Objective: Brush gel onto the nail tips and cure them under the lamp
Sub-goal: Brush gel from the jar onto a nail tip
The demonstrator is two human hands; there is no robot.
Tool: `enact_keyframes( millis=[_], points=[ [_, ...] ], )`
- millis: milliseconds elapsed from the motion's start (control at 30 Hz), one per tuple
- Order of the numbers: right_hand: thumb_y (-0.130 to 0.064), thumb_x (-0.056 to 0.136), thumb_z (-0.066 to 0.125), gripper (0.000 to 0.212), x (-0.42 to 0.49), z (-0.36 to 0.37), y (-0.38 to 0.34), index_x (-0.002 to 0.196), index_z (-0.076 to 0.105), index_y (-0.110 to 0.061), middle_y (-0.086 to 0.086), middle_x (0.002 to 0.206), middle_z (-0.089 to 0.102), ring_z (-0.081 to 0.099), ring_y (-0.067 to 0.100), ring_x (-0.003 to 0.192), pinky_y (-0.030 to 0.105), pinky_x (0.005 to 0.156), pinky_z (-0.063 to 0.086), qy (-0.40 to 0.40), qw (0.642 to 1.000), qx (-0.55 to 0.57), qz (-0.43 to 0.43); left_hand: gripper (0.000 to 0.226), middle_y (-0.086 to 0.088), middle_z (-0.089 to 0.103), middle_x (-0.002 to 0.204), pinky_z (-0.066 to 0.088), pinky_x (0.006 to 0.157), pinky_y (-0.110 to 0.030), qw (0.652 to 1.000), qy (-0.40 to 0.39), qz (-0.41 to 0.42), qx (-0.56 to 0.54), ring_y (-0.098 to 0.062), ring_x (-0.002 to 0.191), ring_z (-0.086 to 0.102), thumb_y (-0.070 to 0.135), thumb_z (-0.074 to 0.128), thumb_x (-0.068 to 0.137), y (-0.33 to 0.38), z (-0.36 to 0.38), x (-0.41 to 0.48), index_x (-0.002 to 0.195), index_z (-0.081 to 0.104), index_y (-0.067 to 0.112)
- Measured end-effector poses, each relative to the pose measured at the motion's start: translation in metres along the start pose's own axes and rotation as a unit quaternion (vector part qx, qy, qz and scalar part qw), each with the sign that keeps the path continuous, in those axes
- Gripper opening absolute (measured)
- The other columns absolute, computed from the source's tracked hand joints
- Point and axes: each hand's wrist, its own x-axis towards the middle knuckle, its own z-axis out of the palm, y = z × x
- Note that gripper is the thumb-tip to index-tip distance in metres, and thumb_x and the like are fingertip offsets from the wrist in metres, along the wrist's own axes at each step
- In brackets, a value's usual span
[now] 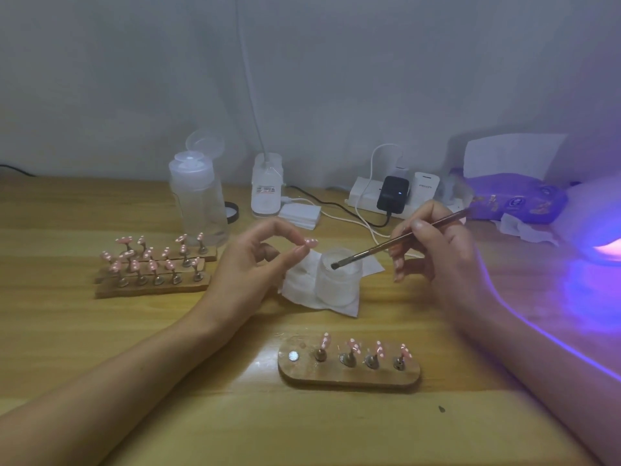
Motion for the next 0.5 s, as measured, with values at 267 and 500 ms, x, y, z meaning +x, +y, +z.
enact_keyframes(
  millis=[267, 500],
  points=[
    [-0.015, 0.100, 0.054, 0.018, 0.013, 0.008, -0.036, 0.084, 0.051, -0.009, 0.006, 0.068, 0.064, 0.061, 0.019, 0.060, 0.031, 0.053, 0.056, -0.127, 0.984, -0.127, 0.007, 0.015, 0.005, 0.075, 0.101, 0.045, 0.051, -0.015, 0.999, -0.009, 0.000, -0.036, -0.015, 0.065, 0.056, 0.020, 0.070, 0.088, 0.000, -0.001, -0.002, 0.079, 0.068, 0.031],
    [-0.015, 0.098, 0.057, 0.019, 0.011, 0.012, -0.034, 0.085, 0.053, -0.003, 0.008, 0.067, 0.064, 0.061, 0.022, 0.060, 0.033, 0.054, 0.056, -0.131, 0.983, -0.126, 0.029, 0.015, 0.016, 0.071, 0.090, 0.045, 0.054, -0.014, 1.000, -0.008, 0.003, -0.010, -0.006, 0.061, 0.055, 0.013, 0.072, 0.089, -0.002, 0.001, -0.002, 0.083, 0.069, 0.026]
  ],
)
